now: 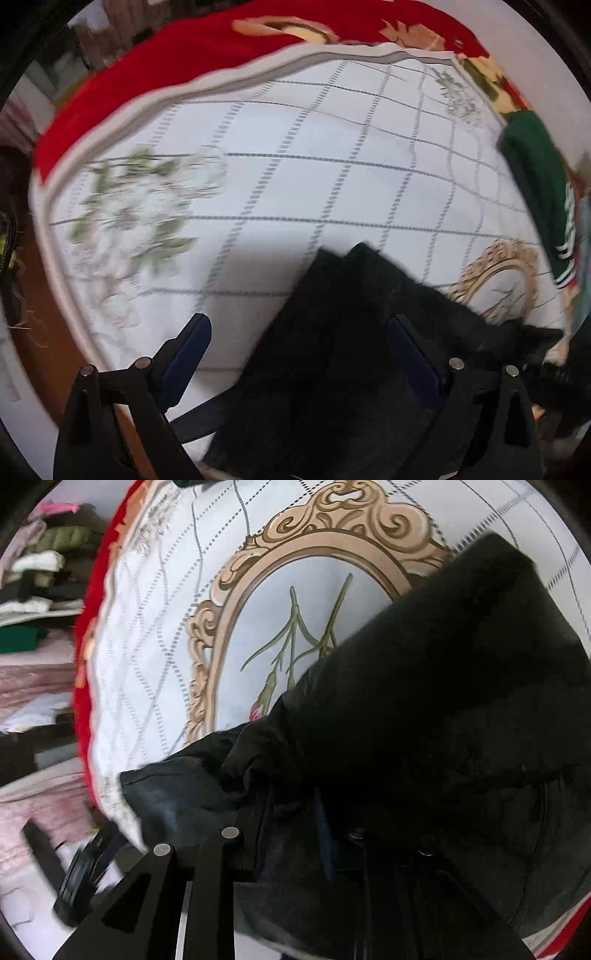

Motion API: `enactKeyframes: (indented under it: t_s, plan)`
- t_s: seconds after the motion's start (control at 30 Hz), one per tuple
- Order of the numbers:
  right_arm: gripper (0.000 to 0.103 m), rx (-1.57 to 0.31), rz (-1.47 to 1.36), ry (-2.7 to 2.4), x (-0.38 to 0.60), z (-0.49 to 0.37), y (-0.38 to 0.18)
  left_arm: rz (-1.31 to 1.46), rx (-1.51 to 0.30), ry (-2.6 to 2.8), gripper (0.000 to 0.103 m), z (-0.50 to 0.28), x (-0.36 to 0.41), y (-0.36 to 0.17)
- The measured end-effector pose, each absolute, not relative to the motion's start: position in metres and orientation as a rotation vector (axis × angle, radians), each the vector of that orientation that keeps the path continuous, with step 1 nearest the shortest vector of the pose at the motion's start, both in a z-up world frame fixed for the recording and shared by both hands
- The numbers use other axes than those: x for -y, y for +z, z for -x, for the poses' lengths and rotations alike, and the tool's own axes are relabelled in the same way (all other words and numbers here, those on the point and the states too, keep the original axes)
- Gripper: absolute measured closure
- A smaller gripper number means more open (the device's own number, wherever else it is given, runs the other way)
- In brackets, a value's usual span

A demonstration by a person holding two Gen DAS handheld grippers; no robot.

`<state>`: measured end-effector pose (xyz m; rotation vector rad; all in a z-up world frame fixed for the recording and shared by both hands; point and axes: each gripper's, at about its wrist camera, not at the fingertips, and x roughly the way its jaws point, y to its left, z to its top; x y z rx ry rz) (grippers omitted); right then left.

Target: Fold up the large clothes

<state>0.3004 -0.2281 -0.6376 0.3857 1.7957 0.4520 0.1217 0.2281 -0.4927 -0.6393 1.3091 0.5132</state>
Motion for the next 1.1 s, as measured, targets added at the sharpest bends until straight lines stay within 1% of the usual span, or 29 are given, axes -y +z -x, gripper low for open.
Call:
enactKeyframes:
  t_s: [0.1, 0.2, 0.23, 0.27, 0.3, 0.33, 0.37, 0.4, 0.43, 0.47, 0.6, 0.63, 0.7, 0.77, 0.87, 0.97, 1.0, 1.03, 1.07, 1.1]
  plan:
    - [0.078, -1.818, -0.490, 0.471, 0.254, -0.298, -0.634, 0.645, -1.314, 0.426, 0.005, -0.143, -0.217, -0.502]
    - [0.078, -1.787, -0.496, 0.457, 0.278, -0.301, -0.616, 0.531, -1.349, 0.414, 0.008, -0.168, -0.203, -0.521]
    - [0.078, -1.770, -0.486, 0.451, 0.286, -0.301, -0.609, 0.474, -1.350, 0.424, 0.018, -0.173, -0.198, -0.525]
    - [0.077, -1.761, -0.481, 0.446, 0.281, -0.300, -0.607, 0.440, -1.347, 0.429, 0.041, -0.176, -0.197, -0.529]
    - [0.077, -1.754, -0.477, 0.442, 0.287, -0.302, -0.602, 0.407, -1.348, 0.436, 0.041, -0.177, -0.193, -0.531]
    - [0.077, -1.749, -0.477, 0.438, 0.289, -0.302, -0.599, 0.386, -1.336, 0.442, 0.044, -0.175, -0.190, -0.530]
    - [0.077, -1.746, -0.480, 0.436, 0.291, -0.302, -0.596, 0.367, -1.322, 0.447, 0.051, -0.173, -0.187, -0.527]
    - [0.077, -1.743, -0.484, 0.432, 0.292, -0.302, -0.594, 0.348, -1.306, 0.452, 0.054, -0.170, -0.184, -0.521]
    - [0.077, -1.741, -0.484, 0.429, 0.284, -0.303, -0.596, 0.335, -1.295, 0.454, 0.060, -0.166, -0.181, -0.517]
    - [0.077, -1.737, -0.482, 0.434, 0.282, -0.304, -0.593, 0.322, -1.286, 0.454, 0.063, -0.162, -0.178, -0.513]
    - [0.077, -1.712, -0.427, 0.466, 0.263, -0.314, -0.593, 0.366, -1.298, 0.441, 0.062, -0.150, -0.182, -0.514]
    - [0.078, -1.689, -0.364, 0.433, 0.257, -0.320, -0.597, 0.381, -1.303, 0.437, 0.061, -0.151, -0.185, -0.517]
    - [0.079, -1.679, -0.286, 0.369, 0.247, -0.330, -0.615, 0.394, -1.314, 0.431, 0.059, -0.156, -0.188, -0.520]
    - [0.083, -1.711, -0.318, 0.305, 0.250, -0.338, -0.637, 0.401, -1.318, 0.420, 0.057, -0.159, -0.193, -0.522]
    - [0.084, -1.726, -0.288, 0.277, 0.249, -0.342, -0.636, 0.413, -1.325, 0.412, 0.054, -0.158, -0.195, -0.523]
    - [0.083, -1.743, -0.297, 0.306, 0.253, -0.341, -0.625, 0.457, -1.339, 0.411, 0.054, -0.154, -0.199, -0.513]
    - [0.082, -1.742, -0.306, 0.332, 0.256, -0.339, -0.619, 0.470, -1.334, 0.409, 0.053, -0.152, -0.200, -0.507]
    - [0.078, -1.732, -0.323, 0.358, 0.263, -0.336, -0.609, 0.472, -1.324, 0.406, 0.050, -0.151, -0.199, -0.500]
    - [0.077, -1.717, -0.337, 0.370, 0.267, -0.331, -0.601, 0.462, -1.315, 0.403, 0.046, -0.150, -0.197, -0.492]
    - [0.068, -1.698, -0.352, 0.378, 0.276, -0.326, -0.593, 0.438, -1.309, 0.404, 0.043, -0.148, -0.193, -0.484]
